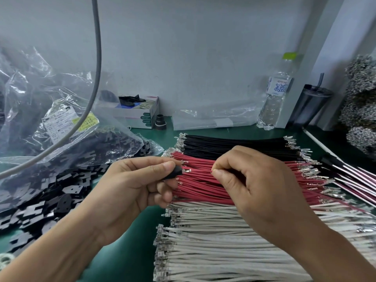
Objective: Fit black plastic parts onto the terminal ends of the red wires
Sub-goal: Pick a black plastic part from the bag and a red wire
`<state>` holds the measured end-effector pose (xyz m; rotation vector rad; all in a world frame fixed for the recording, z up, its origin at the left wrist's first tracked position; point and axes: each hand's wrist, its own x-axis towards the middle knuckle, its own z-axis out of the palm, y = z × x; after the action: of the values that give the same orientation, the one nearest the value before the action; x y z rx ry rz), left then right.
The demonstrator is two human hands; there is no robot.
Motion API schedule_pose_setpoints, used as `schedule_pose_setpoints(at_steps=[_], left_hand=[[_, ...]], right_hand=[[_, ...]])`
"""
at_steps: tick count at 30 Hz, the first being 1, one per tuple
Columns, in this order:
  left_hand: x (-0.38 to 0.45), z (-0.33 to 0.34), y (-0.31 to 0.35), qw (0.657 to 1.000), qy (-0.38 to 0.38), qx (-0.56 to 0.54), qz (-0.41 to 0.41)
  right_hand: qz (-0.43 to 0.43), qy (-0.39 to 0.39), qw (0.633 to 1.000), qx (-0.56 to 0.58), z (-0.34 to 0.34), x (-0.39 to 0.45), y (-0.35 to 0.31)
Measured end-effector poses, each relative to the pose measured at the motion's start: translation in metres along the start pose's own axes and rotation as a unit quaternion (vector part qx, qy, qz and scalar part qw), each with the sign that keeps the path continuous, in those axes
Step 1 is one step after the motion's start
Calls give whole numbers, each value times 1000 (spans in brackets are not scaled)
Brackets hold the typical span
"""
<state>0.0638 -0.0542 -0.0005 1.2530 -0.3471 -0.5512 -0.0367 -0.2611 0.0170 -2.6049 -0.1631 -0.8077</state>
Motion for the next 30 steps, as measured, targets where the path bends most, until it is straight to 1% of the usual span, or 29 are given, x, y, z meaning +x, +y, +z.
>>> schedule_pose_setpoints(at_steps=[2, 3, 5, 8, 10, 13, 15, 17, 18, 19, 22, 25, 30], left_hand=[[0, 0, -1, 999, 13, 36, 3], [1, 0, -2, 999, 19, 39, 1], [1, -1, -3, 999, 23, 22, -9], [1, -1, -5, 1000, 8, 6, -23], [1, 2, -7, 1000, 9, 11, -23], [0, 6, -8, 999, 8, 33, -1], [-2, 7, -8, 991, 6, 119, 66], [-4, 7, -9, 960, 19, 239, 144], [-5, 7, -9, 946, 27, 277, 164], [-6, 7, -10, 941, 30, 293, 169], [-5, 7, -11, 952, -1, 272, 143], [-4, 5, -11, 967, -24, 223, 120], [-6, 6, -9, 970, -43, 203, 123]], right_hand=[[-11, -1, 998, -58, 1, 1, -2], [-11, 0, 999, -54, 2, 1, -2], [9, -7, 1000, 6, 4, 0, 1], [65, -53, 992, 92, 7, -2, 6], [61, -61, 992, 89, 9, -3, 5], [58, -44, 994, 87, 9, -4, 5], [72, -36, 993, 85, 8, -2, 7], [91, -42, 988, 118, 6, -1, 10], [92, -48, 986, 130, 5, -1, 11], [82, -51, 987, 129, 5, -2, 11], [31, -47, 995, 81, 7, -5, 7], [19, -21, 996, 86, 11, -6, 7], [7, -12, 996, 85, 16, -7, 4]])
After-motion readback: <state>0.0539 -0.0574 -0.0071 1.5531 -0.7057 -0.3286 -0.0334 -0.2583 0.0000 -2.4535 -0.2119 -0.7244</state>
